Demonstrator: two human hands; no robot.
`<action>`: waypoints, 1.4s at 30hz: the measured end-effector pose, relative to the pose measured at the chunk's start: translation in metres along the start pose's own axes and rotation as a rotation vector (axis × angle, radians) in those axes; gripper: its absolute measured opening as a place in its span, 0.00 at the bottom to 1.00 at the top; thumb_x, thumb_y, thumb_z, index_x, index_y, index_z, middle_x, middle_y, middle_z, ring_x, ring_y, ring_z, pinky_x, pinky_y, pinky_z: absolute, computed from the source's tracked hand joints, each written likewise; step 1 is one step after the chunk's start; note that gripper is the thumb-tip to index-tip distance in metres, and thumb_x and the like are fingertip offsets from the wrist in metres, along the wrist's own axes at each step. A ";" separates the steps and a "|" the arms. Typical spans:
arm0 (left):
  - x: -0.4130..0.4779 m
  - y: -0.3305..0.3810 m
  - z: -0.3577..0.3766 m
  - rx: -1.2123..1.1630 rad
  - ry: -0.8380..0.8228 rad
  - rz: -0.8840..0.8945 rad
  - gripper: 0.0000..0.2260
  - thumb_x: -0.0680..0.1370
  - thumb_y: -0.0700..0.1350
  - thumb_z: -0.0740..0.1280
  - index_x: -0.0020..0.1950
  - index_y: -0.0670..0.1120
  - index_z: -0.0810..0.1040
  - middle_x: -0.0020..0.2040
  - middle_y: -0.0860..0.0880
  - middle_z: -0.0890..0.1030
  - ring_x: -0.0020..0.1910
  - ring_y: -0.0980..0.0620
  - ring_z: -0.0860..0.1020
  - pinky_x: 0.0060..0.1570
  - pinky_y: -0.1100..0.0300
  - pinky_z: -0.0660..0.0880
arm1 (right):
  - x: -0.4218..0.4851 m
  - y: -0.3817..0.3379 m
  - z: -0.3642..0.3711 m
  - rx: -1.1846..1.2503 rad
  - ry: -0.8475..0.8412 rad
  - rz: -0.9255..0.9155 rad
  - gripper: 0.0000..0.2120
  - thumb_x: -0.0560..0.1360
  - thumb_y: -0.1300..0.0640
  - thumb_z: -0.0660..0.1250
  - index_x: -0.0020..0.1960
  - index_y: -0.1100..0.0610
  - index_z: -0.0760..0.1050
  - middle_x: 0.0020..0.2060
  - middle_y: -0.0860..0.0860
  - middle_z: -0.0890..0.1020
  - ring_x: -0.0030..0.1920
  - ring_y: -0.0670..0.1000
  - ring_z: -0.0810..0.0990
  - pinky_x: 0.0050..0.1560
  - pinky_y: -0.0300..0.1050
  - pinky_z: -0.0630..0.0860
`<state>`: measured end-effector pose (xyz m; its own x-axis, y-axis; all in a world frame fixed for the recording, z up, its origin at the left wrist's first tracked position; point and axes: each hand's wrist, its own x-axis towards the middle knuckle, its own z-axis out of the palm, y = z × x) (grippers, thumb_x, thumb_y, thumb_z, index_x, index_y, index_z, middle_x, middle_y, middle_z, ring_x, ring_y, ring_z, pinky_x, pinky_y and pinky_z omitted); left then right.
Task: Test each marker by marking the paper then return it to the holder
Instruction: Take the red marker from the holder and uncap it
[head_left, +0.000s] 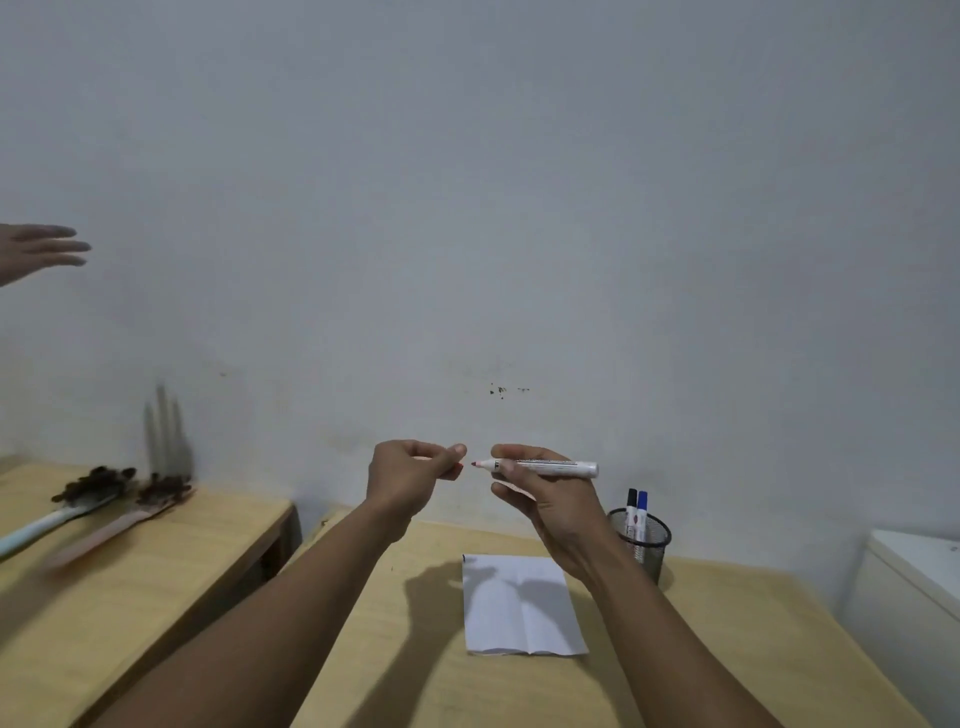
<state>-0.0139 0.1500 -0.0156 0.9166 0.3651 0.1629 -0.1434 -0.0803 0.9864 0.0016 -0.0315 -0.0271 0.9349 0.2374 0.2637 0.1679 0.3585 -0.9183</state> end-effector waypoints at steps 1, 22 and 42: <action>0.004 -0.011 0.000 0.031 0.004 -0.002 0.14 0.69 0.51 0.79 0.40 0.41 0.85 0.35 0.48 0.87 0.37 0.53 0.80 0.45 0.55 0.75 | 0.003 0.007 -0.005 -0.002 0.018 0.013 0.07 0.75 0.66 0.72 0.53 0.64 0.83 0.49 0.60 0.86 0.51 0.53 0.85 0.55 0.50 0.81; 0.066 -0.170 0.005 0.667 0.025 0.036 0.17 0.69 0.52 0.75 0.57 0.57 0.80 0.40 0.61 0.83 0.50 0.60 0.77 0.54 0.53 0.57 | 0.043 0.116 -0.068 -0.048 0.119 0.240 0.09 0.72 0.72 0.73 0.52 0.66 0.83 0.45 0.62 0.87 0.46 0.56 0.86 0.52 0.49 0.84; 0.015 -0.193 0.012 1.282 -0.561 0.338 0.29 0.76 0.69 0.51 0.74 0.60 0.65 0.77 0.60 0.64 0.73 0.54 0.61 0.65 0.43 0.56 | 0.085 0.203 -0.066 -0.568 0.124 0.226 0.12 0.80 0.53 0.68 0.46 0.62 0.80 0.33 0.54 0.83 0.29 0.47 0.79 0.28 0.36 0.73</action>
<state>0.0321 0.1598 -0.2042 0.9736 -0.2221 0.0533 -0.2277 -0.9612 0.1556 0.1354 0.0016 -0.2107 0.9904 0.1323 0.0395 0.0698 -0.2329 -0.9700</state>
